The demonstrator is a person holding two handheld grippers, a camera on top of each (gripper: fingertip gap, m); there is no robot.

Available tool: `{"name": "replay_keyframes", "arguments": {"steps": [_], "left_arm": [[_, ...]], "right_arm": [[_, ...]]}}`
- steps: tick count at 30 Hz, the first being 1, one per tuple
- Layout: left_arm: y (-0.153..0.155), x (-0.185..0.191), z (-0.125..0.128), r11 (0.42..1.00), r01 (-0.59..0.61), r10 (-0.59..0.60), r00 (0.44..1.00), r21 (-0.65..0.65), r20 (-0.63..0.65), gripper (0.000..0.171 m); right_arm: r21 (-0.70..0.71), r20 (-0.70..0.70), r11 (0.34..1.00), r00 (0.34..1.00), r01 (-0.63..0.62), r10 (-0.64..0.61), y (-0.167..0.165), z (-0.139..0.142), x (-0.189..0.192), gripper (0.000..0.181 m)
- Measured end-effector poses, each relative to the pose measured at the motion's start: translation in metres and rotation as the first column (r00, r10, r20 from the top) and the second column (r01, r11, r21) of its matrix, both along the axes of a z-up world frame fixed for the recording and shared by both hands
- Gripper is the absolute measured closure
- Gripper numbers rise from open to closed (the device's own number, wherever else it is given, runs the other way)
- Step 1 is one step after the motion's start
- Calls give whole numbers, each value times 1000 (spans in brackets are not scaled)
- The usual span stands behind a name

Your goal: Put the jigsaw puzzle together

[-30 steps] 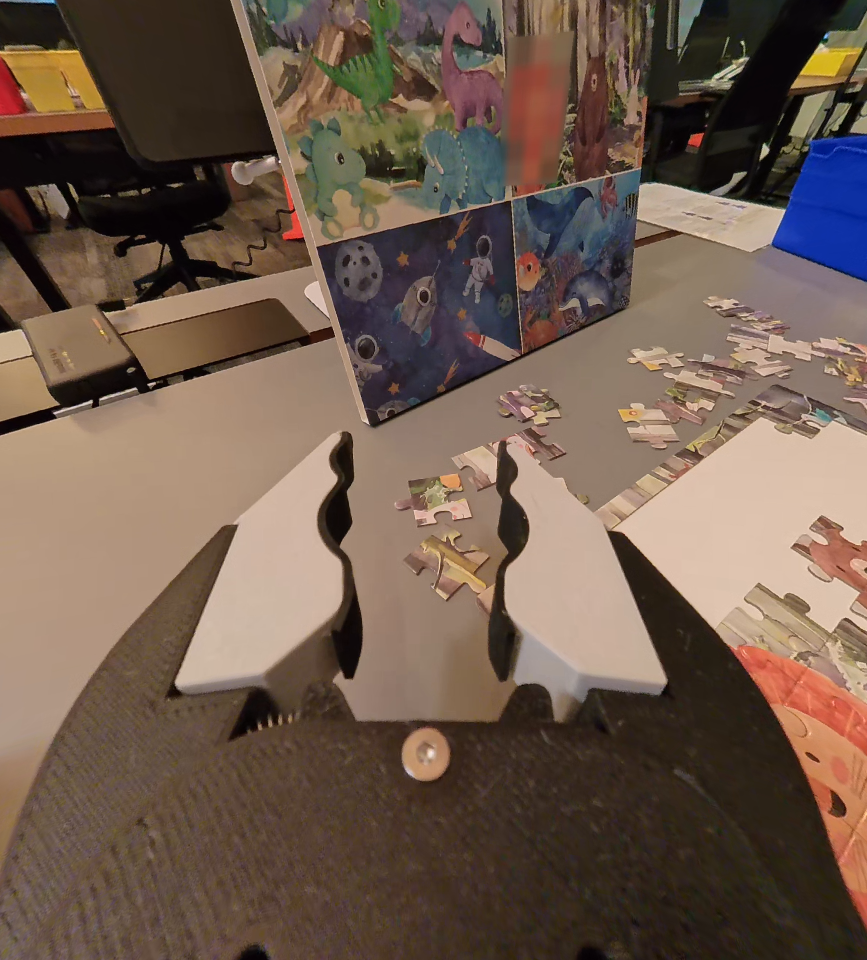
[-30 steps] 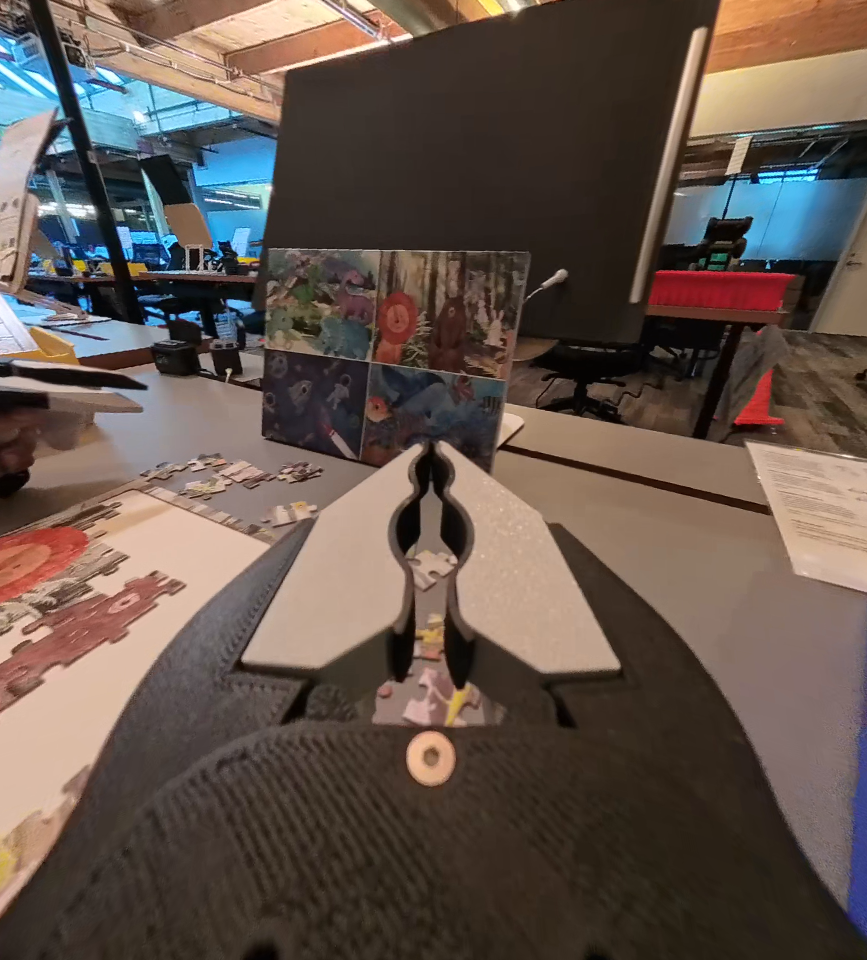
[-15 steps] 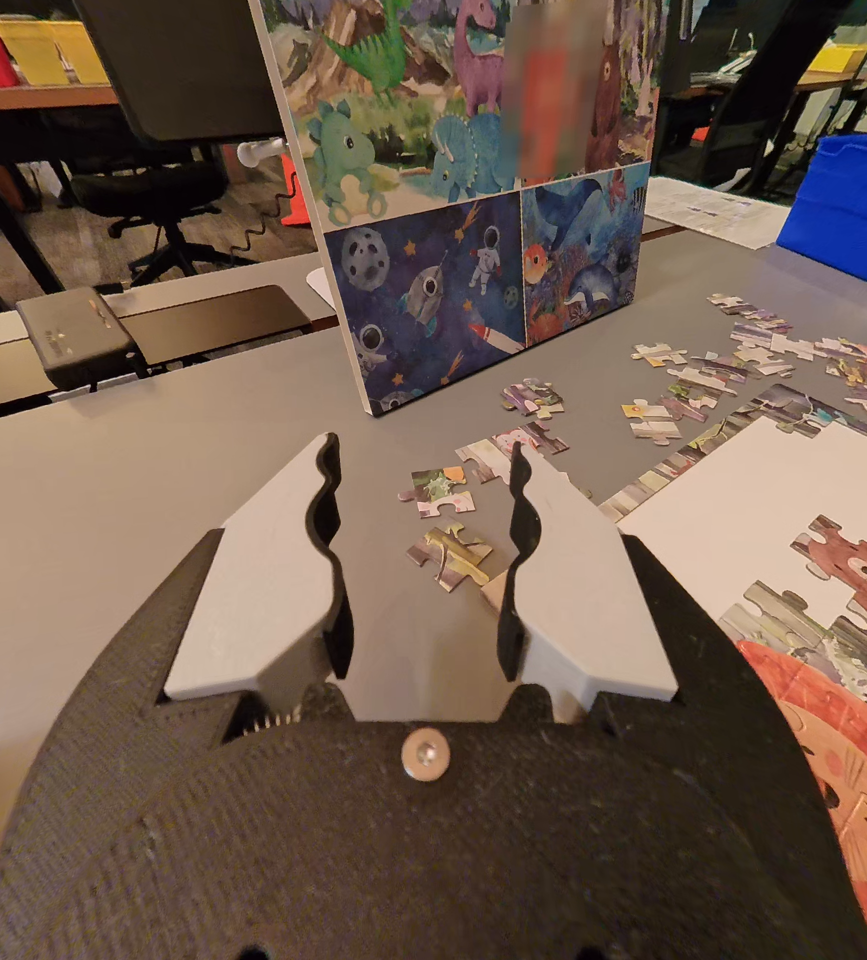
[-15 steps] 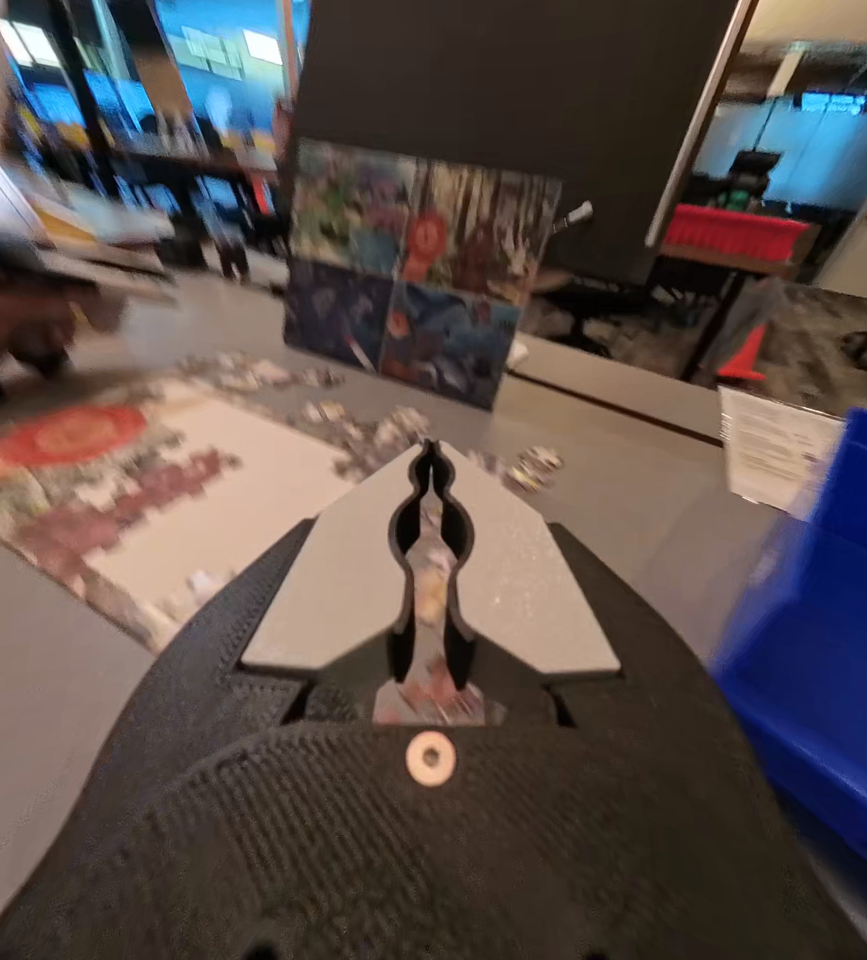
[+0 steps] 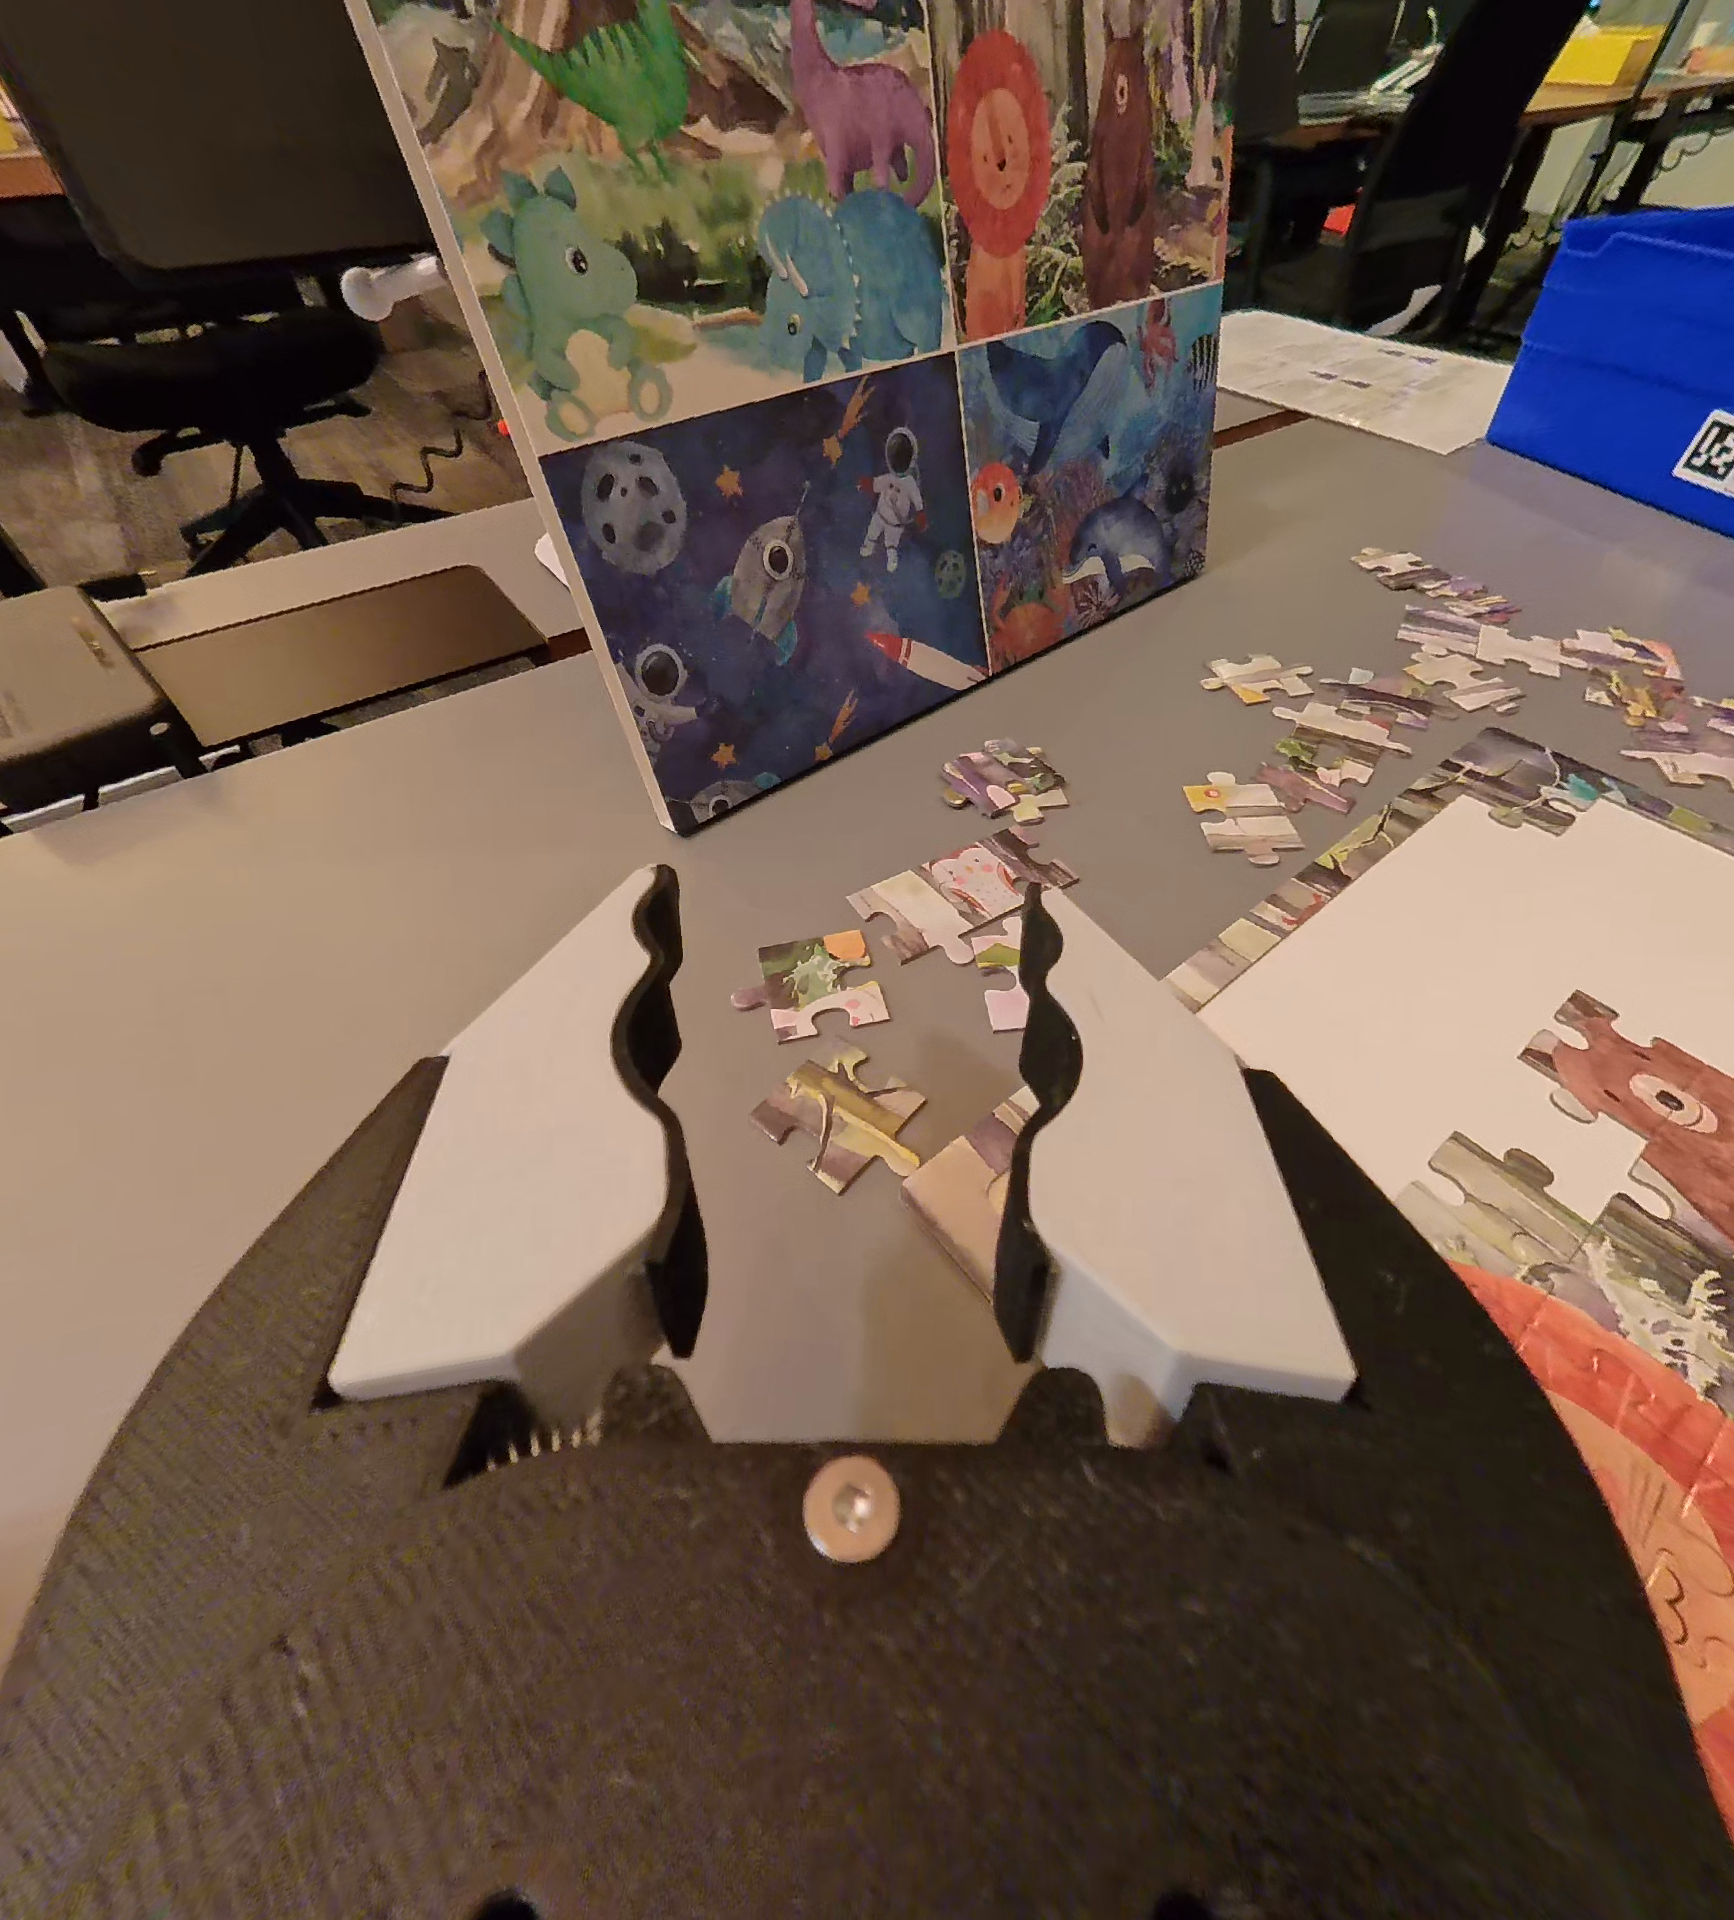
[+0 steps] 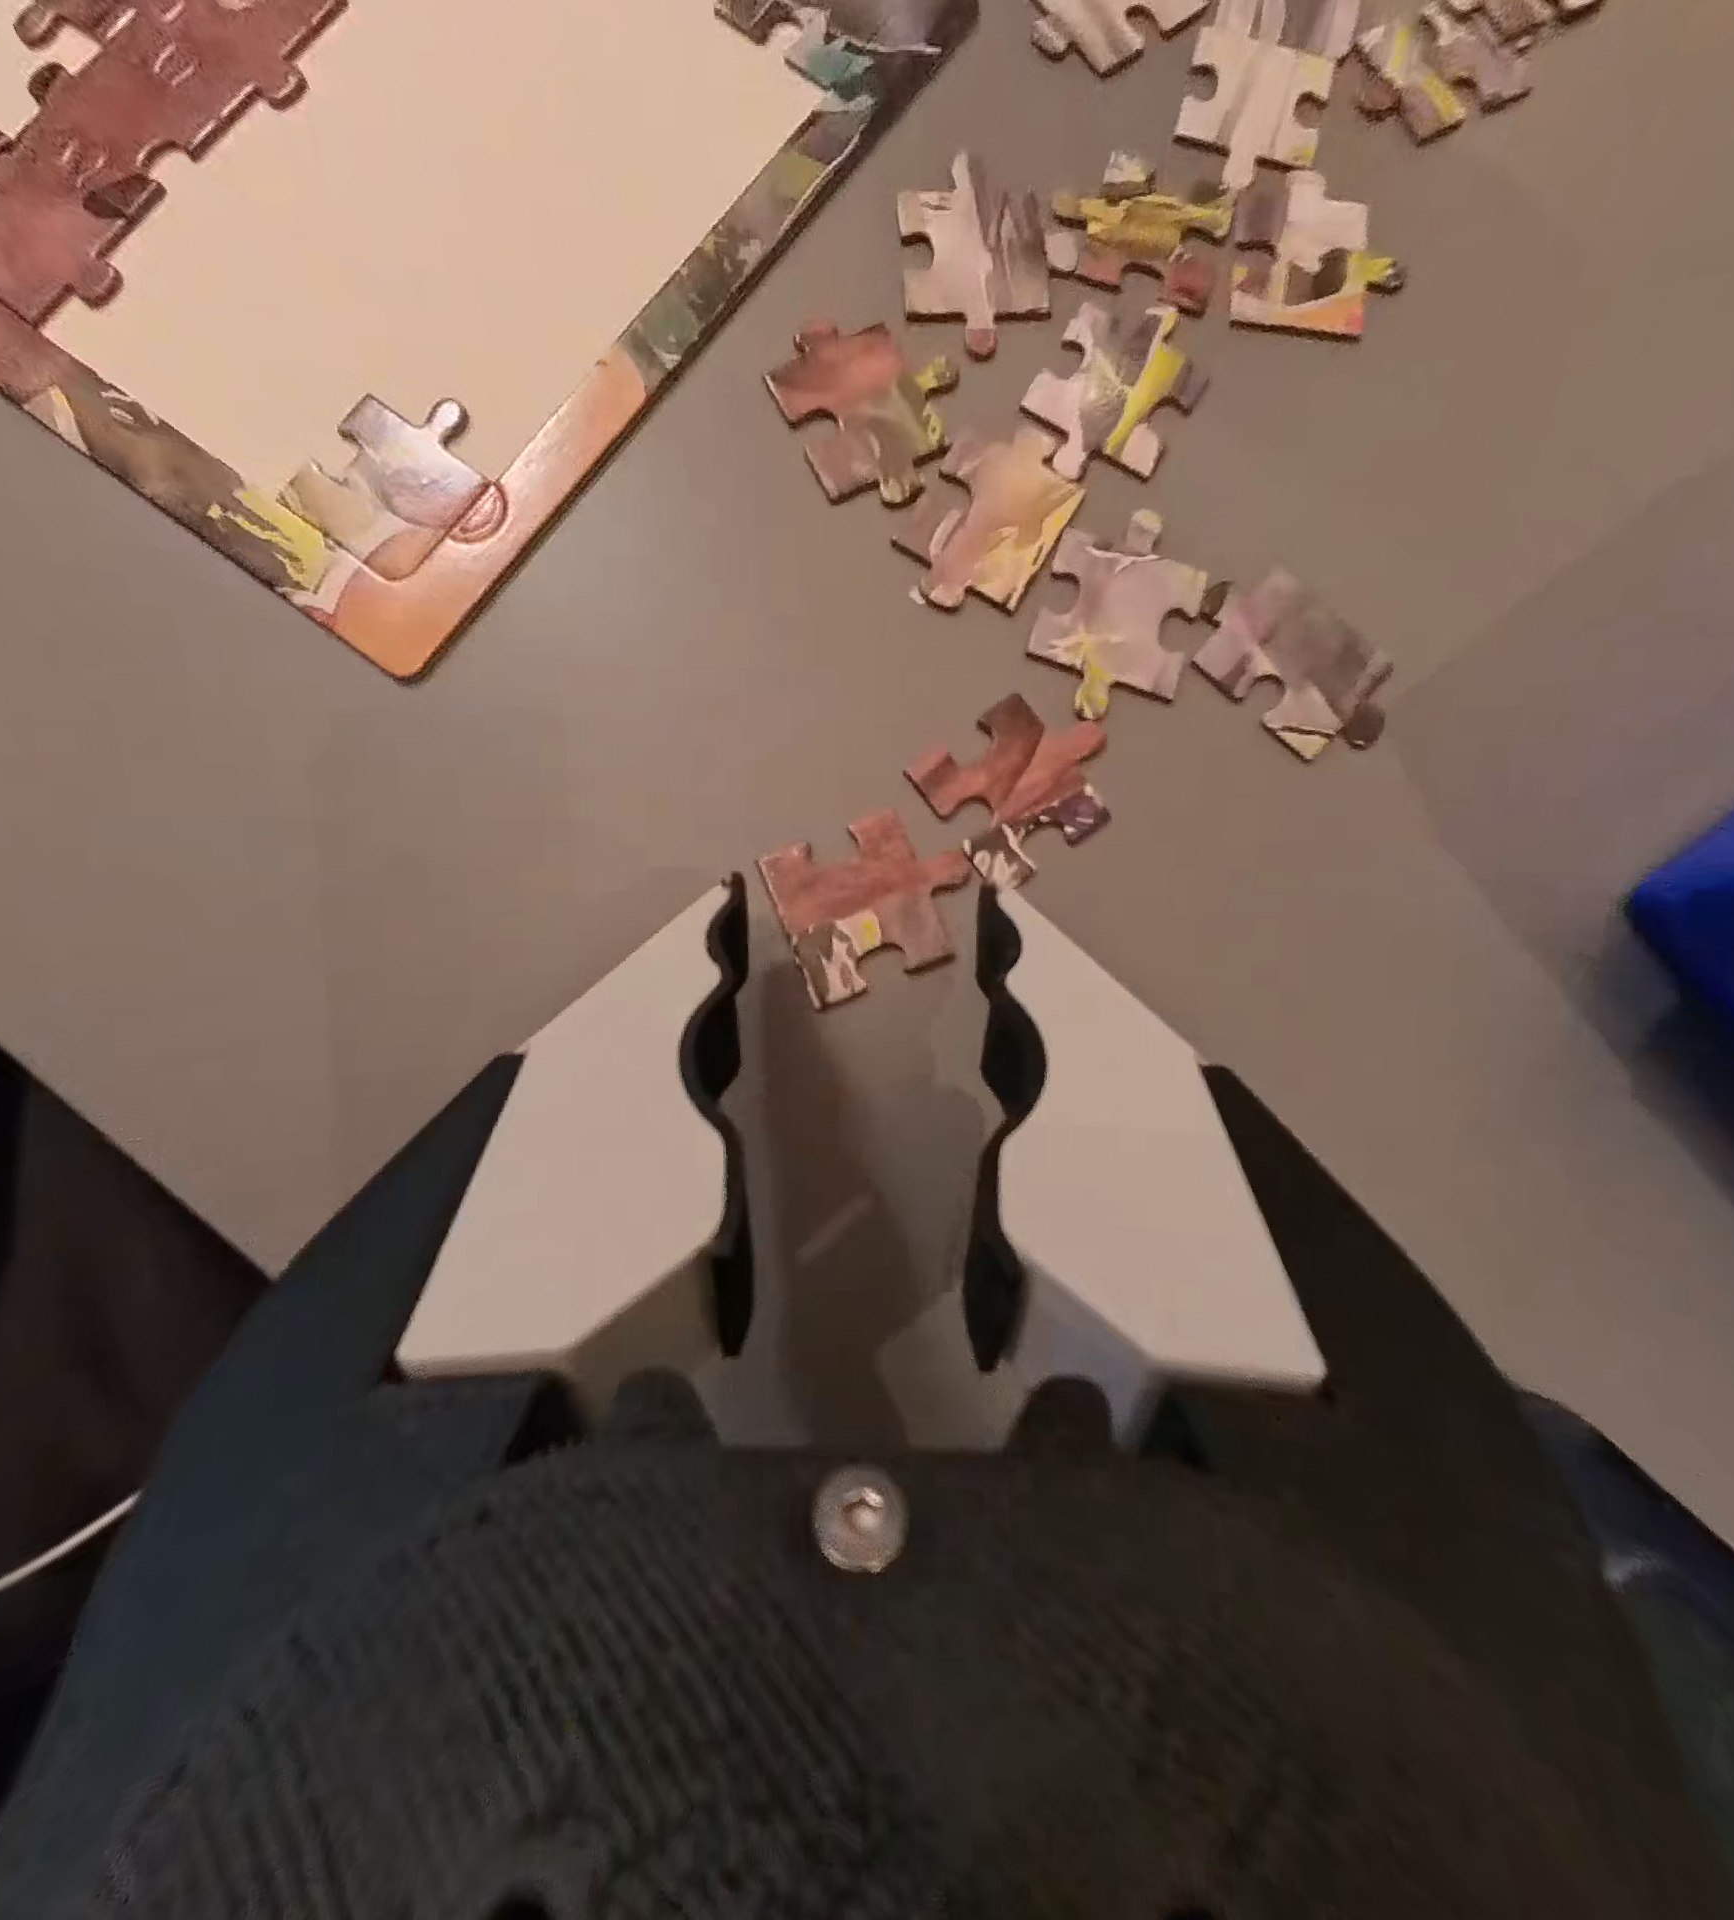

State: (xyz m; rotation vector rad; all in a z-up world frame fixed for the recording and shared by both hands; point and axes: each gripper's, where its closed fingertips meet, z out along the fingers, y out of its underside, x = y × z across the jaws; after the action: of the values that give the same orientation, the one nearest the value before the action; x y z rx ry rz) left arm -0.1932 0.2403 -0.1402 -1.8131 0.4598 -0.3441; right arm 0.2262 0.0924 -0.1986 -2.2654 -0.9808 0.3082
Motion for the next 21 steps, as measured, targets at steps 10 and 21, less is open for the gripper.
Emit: {"name": "replay_keyframes", "arguments": {"steps": [10,21], "left_arm": [[1,2,0,1000,16,-16,1000,-13,22,108],[-1,6,0,1000,26,-26,1000,-3,12,108]], "right_arm": [[-33,-31,999,999,-41,40,0,-14,-3,150],[98,-162,974,963,-202,216,-11,26,-39,181]]}}
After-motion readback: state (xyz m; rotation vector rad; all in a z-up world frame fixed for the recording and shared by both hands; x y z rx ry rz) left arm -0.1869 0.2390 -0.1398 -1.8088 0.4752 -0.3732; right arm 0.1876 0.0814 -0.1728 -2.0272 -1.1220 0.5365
